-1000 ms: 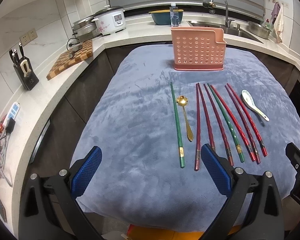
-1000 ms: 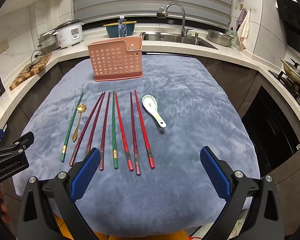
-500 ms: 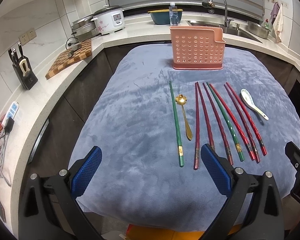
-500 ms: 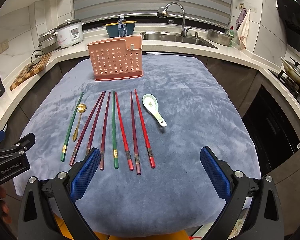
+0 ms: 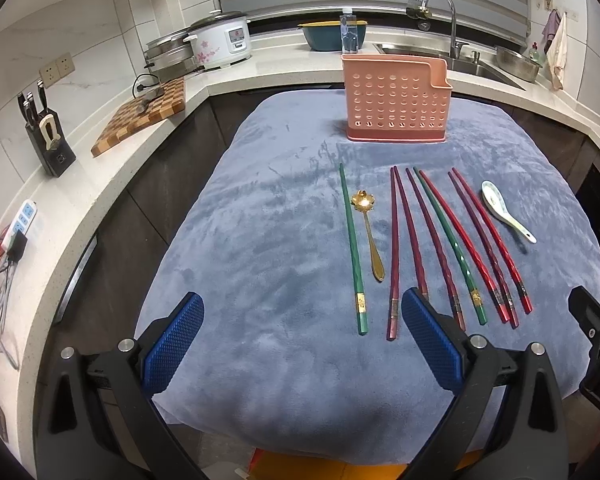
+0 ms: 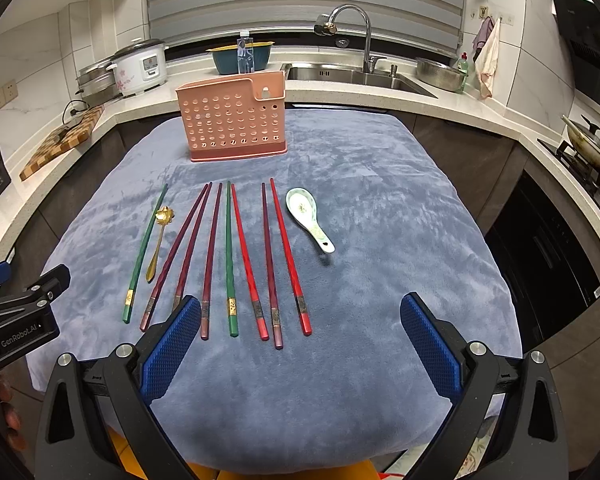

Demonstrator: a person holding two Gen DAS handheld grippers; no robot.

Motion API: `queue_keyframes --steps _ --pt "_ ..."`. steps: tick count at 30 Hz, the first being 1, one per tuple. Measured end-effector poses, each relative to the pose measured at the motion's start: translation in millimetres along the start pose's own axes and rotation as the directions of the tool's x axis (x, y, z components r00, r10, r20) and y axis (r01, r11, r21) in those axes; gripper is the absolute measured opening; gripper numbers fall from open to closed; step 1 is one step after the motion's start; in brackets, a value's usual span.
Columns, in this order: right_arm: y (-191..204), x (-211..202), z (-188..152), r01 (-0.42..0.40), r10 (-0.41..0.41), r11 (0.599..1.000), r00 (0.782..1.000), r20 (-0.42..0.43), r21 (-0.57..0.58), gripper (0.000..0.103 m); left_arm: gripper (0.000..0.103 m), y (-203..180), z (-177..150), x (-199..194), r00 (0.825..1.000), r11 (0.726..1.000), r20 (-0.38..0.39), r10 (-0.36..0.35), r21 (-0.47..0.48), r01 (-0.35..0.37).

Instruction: Organize utensils

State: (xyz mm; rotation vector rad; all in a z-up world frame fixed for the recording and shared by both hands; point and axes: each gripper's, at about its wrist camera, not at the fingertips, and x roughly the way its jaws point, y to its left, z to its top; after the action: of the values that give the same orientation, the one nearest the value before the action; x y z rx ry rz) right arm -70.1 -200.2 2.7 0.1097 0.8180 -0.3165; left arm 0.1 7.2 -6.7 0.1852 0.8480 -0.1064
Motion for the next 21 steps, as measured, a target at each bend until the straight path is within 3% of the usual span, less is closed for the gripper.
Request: queue_keyframes --steps 21 --pt "0.5 0.3 -0.7 -0.001 0.001 1.000 1.000 -0.001 -0.001 0.096 0.095 -1.1 -1.2 5.4 1.000 1.000 -0.024 -0.008 -0.001 0.008"
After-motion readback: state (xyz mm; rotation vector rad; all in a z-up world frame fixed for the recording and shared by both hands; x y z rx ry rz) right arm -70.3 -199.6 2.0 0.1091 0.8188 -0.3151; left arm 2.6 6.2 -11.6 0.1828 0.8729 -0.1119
